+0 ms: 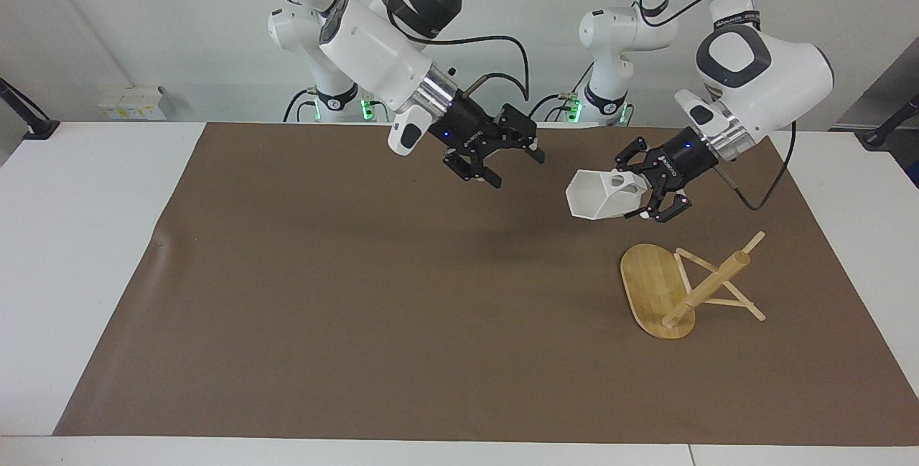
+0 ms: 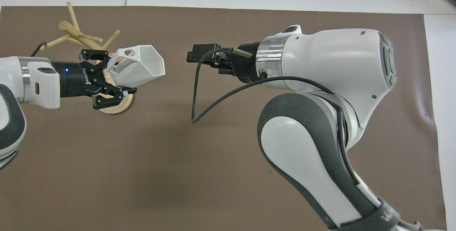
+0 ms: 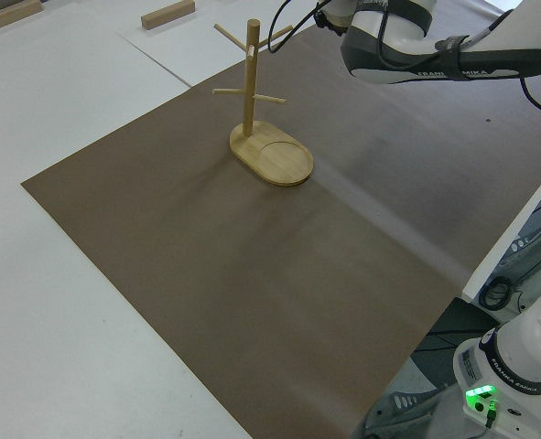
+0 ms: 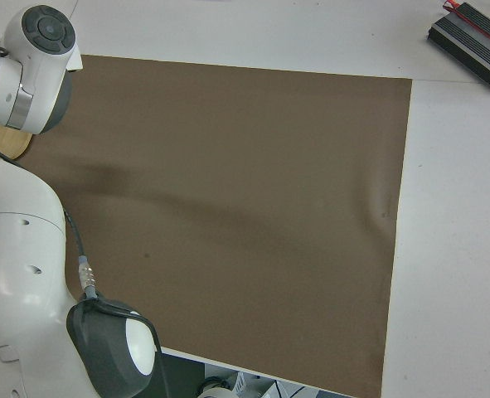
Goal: Hang cup on rack
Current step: 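Open the right gripper and withdraw it while the left gripper holds the cup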
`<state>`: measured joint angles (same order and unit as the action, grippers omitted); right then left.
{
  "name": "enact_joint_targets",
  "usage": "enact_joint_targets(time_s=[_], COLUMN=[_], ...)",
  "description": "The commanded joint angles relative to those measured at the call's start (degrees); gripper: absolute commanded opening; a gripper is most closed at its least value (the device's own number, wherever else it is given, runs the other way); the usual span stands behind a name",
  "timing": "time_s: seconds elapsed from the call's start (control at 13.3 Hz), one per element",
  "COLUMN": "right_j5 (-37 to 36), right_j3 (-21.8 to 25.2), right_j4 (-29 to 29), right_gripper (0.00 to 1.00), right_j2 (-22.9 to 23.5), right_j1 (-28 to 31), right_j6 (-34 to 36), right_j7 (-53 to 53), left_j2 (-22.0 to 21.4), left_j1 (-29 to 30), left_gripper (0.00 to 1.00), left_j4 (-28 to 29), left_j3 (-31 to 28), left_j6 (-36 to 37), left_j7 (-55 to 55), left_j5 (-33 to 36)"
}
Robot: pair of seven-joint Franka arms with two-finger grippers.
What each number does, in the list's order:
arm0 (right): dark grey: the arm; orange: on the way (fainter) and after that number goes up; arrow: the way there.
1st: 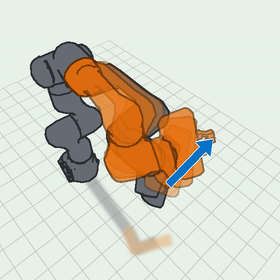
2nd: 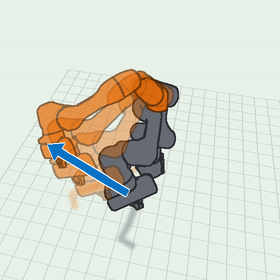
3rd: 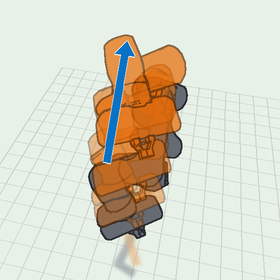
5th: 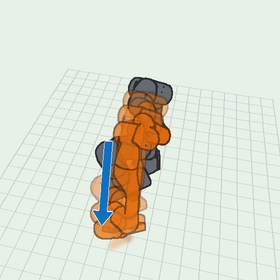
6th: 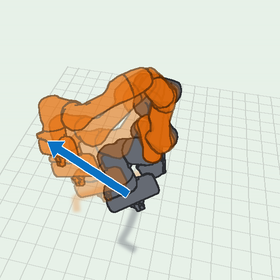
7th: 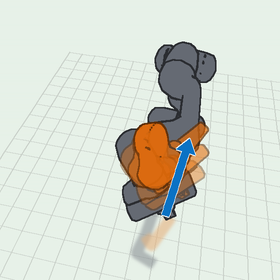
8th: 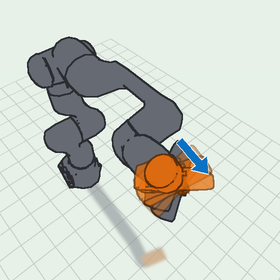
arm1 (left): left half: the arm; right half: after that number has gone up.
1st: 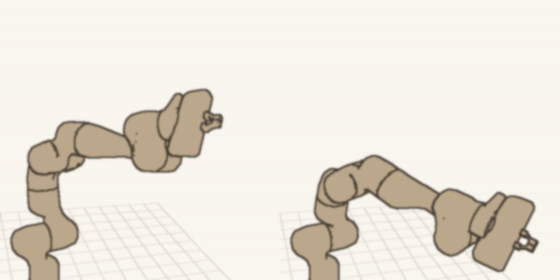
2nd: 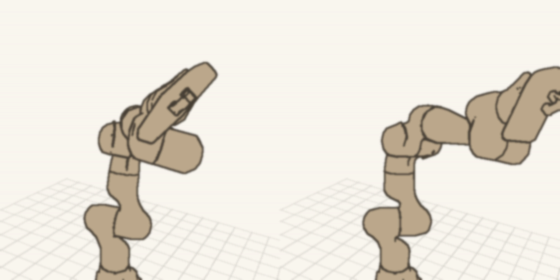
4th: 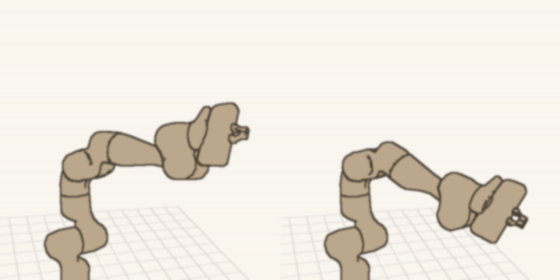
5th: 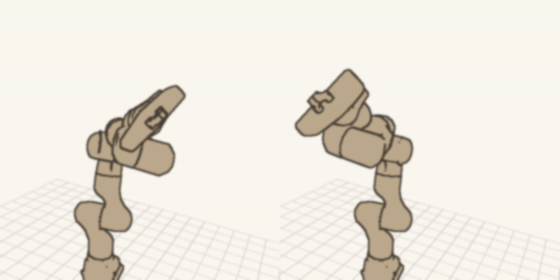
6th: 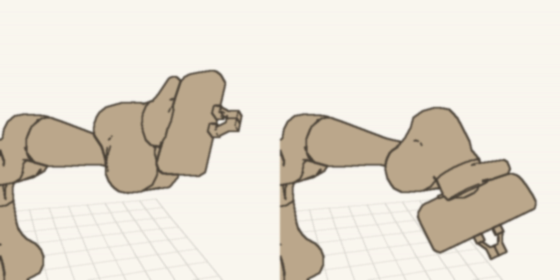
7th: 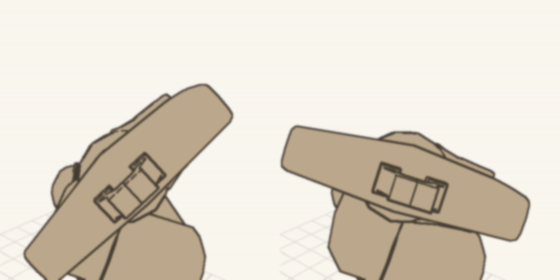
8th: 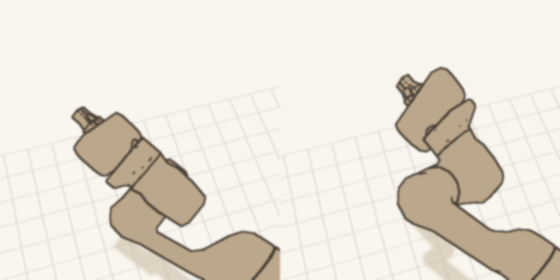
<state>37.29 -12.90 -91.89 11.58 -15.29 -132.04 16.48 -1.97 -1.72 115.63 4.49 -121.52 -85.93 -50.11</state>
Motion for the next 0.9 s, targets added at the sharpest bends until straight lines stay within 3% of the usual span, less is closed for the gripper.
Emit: enact_joint_targets(time_s=[0.0, 0.15, 0.38, 0.6, 0.82], right_j5=[-10.5, -17.3, -18.8, -24.4, -24.7], right_j3=[-0.3, -0.4, -0.3, -0.4, 0.0], right_j4=[-5.8, -6.1, -6.2, -7.4, -7.4], right_gripper=[1.0, 1.0, 1.0, 1.0, 1.0], right_j2=[-4.5, -4.8, -5.0, -5.3, -5.8], right_j1=[5.2, 9.2, 16.2, 23.6, 31.1], right_j6=[0.6, 1.2, 4.5, 5.3, 10.9], right_j7=[-0.6, -4.9, -14.8, -35.4, -39.9], left_j2=[-3.7, -3.7, -3.7, -3.4, -2.9], left_j1=[-0.1, -0.5, -1.7, -2.9, -4.2], left_gripper=[0.0, 0.0, 0.0, 0.0, 0.0], left_j4=[6.4, 7.8, 9.6, 11.0, 11.8], left_j3=[0.3, 0.6, 0.7, 0.9, 0.9], left_j6=[-8.1, -13.6, -20.3, -27.0, -31.2], left_j7=[0.3, 1.3, 3.0, 3.9, 6.5], left_j5=[-0.2, -0.1, -0.2, -0.2, -0.2])
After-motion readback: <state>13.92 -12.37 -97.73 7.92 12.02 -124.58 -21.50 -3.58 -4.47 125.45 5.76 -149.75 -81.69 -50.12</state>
